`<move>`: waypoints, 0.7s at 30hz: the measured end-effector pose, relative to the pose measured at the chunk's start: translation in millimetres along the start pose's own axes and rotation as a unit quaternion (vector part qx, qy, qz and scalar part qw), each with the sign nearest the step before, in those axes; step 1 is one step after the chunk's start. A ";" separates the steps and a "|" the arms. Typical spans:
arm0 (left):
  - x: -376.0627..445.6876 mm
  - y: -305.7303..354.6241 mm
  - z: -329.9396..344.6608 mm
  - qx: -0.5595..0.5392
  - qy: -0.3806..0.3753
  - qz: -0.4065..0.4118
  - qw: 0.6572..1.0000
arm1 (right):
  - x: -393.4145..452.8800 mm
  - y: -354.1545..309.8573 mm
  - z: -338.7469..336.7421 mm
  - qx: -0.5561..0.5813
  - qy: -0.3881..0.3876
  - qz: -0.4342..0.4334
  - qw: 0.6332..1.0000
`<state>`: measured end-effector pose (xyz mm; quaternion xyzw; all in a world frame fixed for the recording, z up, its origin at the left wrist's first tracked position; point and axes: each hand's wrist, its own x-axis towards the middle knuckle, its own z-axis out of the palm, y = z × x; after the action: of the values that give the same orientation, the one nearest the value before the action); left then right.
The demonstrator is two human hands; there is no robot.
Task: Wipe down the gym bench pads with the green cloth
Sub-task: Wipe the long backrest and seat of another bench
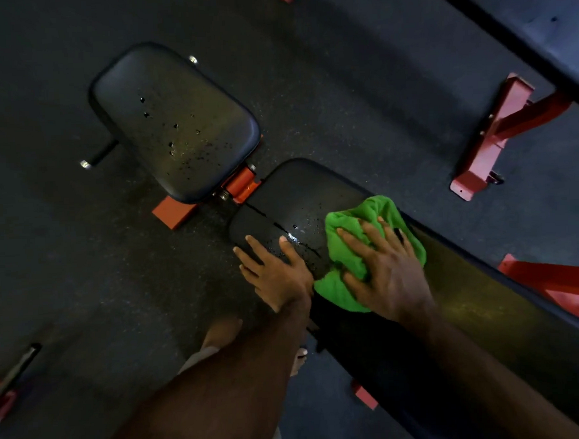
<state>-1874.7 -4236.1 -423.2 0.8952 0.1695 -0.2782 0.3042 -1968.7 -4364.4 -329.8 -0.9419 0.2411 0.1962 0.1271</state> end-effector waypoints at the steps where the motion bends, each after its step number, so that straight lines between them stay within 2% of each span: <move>1: -0.9 0.7 -1.2 0.001 -0.003 0.001 1.000 | 5.8 6.0 -2.6 0.002 0.020 0.025 0.999; 4: -0.8 1.1 -0.8 0.002 -0.007 0.009 1.000 | 28.1 -11.7 -3.6 0.057 0.067 0.190 0.978; 5: 0.4 -0.7 0.4 0.003 -0.006 0.010 1.000 | 33.1 -22.7 0.2 0.066 0.068 0.204 0.974; 9: 2.9 -1.1 -0.1 0.029 -0.025 0.009 0.999 | 19.5 -18.6 10.0 0.030 0.043 0.075 0.996; 12: 6.6 -0.6 -7.5 0.043 -0.047 0.027 0.998 | 16.1 -6.1 6.1 0.034 0.085 0.091 0.992; 14: 18.2 -6.4 -20.1 0.076 -0.035 0.143 0.986 | 17.2 -14.5 6.8 0.034 0.092 0.112 0.989; 16: 43.5 -6.0 -30.9 0.095 -0.041 0.270 0.957 | 16.5 -16.5 8.9 0.021 0.077 0.115 0.990; 18: 72.9 0.8 -36.1 0.126 -0.083 0.342 0.927 | 16.7 -13.7 8.2 0.015 0.069 0.109 0.992; 21: 103.5 10.0 -29.4 0.190 -0.149 0.402 0.883 | 17.6 -11.7 7.9 0.008 0.060 0.108 0.992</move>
<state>-1776.8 -4211.1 -461.5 0.8751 -0.3084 -0.2891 0.2355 -1951.0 -4358.9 -342.7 -0.9194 0.3501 0.1501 0.0981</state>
